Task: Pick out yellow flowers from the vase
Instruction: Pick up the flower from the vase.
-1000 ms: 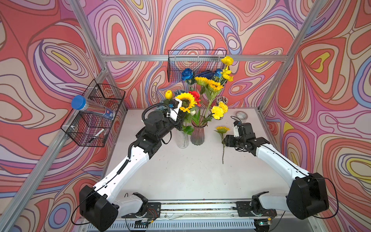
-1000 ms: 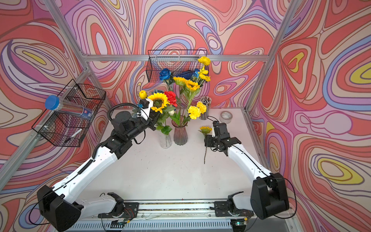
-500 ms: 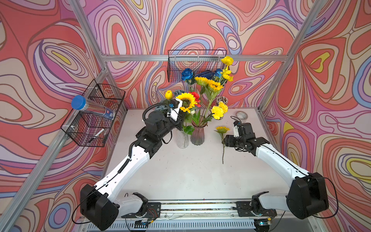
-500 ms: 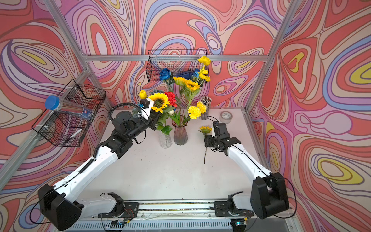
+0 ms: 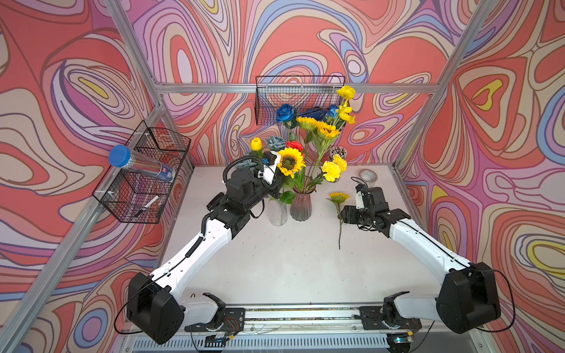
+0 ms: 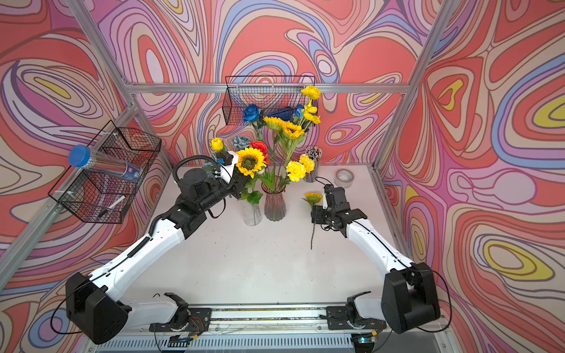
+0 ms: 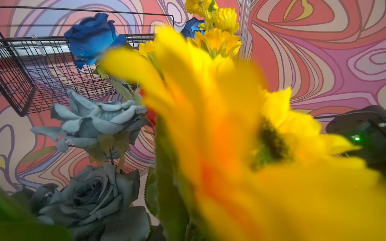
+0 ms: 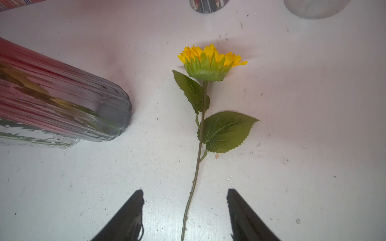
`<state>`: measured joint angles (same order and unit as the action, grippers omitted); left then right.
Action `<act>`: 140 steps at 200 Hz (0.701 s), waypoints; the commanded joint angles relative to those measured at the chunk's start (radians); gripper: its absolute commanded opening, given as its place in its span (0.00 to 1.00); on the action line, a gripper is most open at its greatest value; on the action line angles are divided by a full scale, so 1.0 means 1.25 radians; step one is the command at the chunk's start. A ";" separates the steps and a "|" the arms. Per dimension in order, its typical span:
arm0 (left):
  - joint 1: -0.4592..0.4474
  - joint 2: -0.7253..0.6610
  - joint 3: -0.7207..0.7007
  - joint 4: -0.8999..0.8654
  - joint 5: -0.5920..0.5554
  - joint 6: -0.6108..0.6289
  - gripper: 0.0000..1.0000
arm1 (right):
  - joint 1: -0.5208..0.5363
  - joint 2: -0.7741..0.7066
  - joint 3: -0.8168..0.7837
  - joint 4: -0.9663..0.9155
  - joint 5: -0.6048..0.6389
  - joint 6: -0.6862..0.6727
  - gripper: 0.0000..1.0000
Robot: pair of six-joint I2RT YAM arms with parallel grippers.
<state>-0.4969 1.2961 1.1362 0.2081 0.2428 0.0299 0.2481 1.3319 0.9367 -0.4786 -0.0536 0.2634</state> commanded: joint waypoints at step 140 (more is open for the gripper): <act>-0.002 -0.026 0.029 0.029 0.014 -0.028 0.06 | -0.004 -0.013 -0.017 0.006 0.002 -0.002 0.67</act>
<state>-0.4969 1.2957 1.1370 0.2138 0.2432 0.0063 0.2478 1.3315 0.9298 -0.4789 -0.0532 0.2634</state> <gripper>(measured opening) 0.089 0.675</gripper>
